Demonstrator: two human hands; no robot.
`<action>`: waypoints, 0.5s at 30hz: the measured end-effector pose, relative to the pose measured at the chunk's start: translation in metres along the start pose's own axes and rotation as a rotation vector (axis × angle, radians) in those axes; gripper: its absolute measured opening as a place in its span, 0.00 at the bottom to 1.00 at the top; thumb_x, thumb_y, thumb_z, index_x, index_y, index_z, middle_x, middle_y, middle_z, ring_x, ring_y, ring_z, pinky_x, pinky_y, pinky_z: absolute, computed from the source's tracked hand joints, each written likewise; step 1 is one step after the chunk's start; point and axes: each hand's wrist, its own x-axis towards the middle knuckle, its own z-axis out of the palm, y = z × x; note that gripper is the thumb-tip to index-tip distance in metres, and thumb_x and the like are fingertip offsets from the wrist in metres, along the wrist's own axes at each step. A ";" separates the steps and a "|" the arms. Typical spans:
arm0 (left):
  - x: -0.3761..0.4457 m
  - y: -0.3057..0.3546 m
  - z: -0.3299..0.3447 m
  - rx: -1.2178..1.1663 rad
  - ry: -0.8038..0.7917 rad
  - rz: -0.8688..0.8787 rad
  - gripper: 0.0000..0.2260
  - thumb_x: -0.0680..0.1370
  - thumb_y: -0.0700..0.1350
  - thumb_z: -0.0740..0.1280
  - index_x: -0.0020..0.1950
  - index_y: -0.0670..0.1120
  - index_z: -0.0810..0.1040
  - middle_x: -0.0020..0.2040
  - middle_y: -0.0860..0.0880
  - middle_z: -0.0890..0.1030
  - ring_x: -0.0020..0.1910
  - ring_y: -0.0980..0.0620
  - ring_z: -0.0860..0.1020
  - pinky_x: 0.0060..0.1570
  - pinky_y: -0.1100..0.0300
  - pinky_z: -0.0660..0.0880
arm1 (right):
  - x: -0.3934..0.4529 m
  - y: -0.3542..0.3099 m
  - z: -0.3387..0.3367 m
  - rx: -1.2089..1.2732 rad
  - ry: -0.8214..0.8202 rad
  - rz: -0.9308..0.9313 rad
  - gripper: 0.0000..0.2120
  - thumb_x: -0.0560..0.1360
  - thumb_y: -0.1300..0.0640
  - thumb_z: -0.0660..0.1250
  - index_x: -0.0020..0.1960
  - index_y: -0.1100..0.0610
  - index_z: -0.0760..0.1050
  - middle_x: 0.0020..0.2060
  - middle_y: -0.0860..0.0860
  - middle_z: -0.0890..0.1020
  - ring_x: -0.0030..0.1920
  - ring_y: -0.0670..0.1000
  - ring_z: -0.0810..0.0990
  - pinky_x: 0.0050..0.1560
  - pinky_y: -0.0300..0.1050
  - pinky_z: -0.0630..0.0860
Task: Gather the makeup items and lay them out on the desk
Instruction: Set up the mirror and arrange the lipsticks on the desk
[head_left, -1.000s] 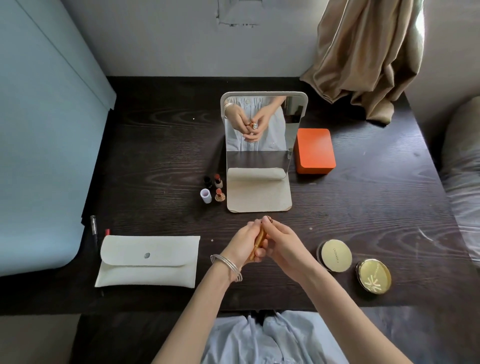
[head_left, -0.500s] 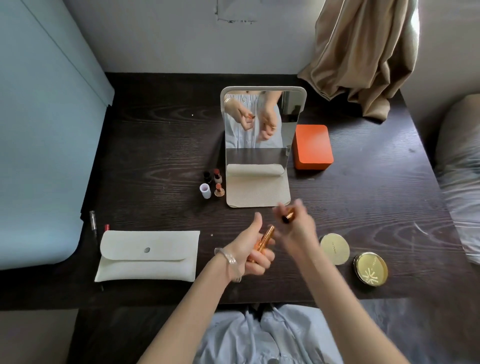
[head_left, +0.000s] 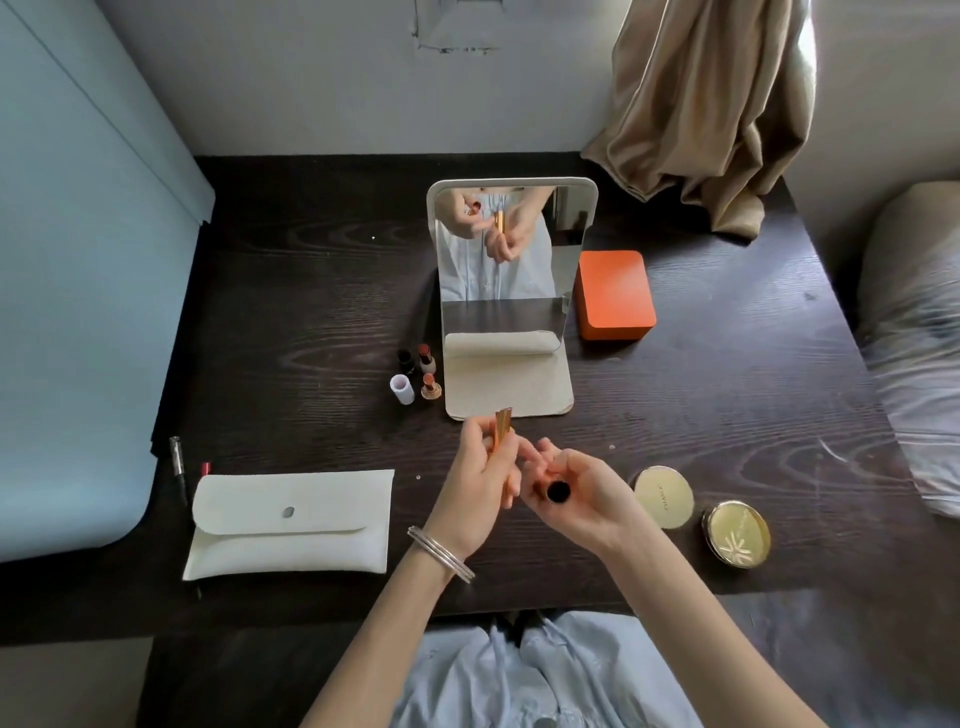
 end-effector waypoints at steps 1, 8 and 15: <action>0.000 0.000 0.000 -0.006 0.017 -0.002 0.03 0.82 0.44 0.55 0.51 0.48 0.67 0.42 0.51 0.80 0.28 0.59 0.72 0.31 0.66 0.72 | -0.001 0.001 -0.001 -0.057 -0.021 0.005 0.09 0.75 0.69 0.52 0.48 0.60 0.68 0.33 0.53 0.69 0.28 0.45 0.68 0.27 0.35 0.70; 0.004 0.002 0.007 0.012 0.247 -0.031 0.04 0.78 0.44 0.63 0.46 0.52 0.76 0.47 0.55 0.83 0.48 0.61 0.80 0.41 0.71 0.75 | -0.009 0.022 -0.015 -1.262 -0.113 -0.472 0.09 0.71 0.58 0.72 0.51 0.56 0.77 0.39 0.46 0.81 0.34 0.42 0.76 0.31 0.32 0.69; 0.003 0.008 0.011 -0.106 0.180 -0.033 0.04 0.73 0.43 0.70 0.47 0.46 0.80 0.48 0.53 0.84 0.50 0.57 0.82 0.49 0.62 0.78 | -0.010 0.018 -0.019 -0.935 -0.220 -0.575 0.17 0.68 0.57 0.74 0.51 0.63 0.73 0.35 0.51 0.76 0.32 0.45 0.68 0.30 0.34 0.67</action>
